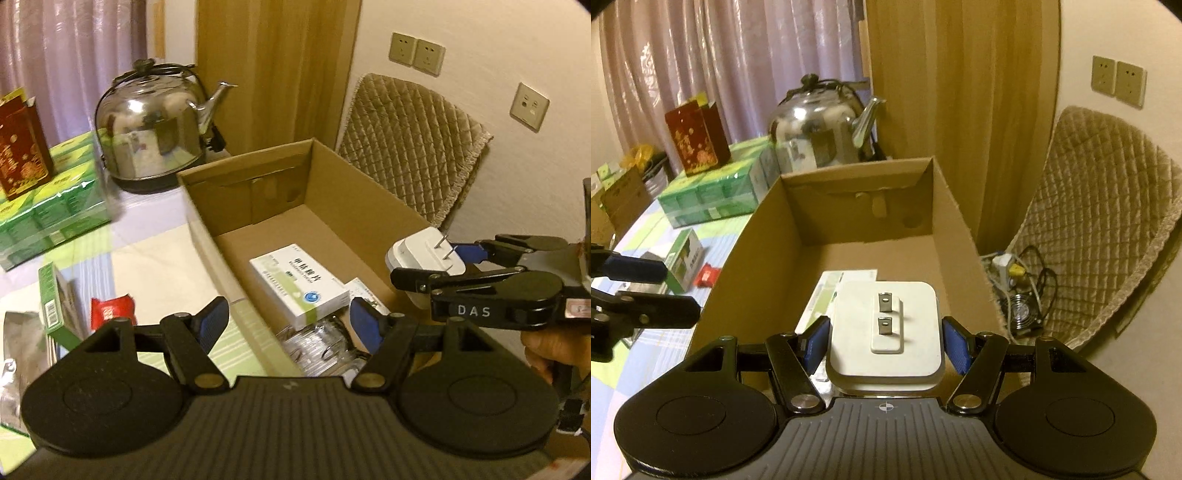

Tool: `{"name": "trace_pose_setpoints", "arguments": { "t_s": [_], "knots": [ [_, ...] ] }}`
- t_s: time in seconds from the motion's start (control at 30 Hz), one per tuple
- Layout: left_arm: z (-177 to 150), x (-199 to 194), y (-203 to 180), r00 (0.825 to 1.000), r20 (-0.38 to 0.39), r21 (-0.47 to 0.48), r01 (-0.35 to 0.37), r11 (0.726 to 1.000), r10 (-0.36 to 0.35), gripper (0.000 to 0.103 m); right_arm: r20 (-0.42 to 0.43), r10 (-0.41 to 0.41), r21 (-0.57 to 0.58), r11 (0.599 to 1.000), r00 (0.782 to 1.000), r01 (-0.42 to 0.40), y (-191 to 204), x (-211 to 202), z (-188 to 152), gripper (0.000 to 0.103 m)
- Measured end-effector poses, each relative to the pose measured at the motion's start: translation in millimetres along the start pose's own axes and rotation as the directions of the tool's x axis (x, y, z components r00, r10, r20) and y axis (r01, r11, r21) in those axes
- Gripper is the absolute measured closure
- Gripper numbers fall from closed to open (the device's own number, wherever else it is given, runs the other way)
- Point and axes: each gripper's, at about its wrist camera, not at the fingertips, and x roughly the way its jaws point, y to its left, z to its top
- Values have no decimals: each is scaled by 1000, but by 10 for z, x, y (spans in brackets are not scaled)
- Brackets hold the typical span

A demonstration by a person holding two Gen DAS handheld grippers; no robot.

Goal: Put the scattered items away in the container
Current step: 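Open both tools to drop the tablets box and plug adapter into the cardboard box, then move both tools back toward the foil packet and green box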

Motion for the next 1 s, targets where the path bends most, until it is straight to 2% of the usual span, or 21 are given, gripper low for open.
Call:
{"name": "trace_pose_setpoints", "arguments": {
  "t_s": [0.67, 1.0],
  "knots": [
    [-206, -111, 299, 1000, 6, -56, -2, 998, 2, 31, -120, 6, -98, 995, 993, -18, 261, 373, 2, 41],
    [-346, -272, 453, 1000, 15, -82, -19, 996, 20, 31, -82, 18, -73, 997, 996, -24, 340, 146, -1, 39]
  ]
}}
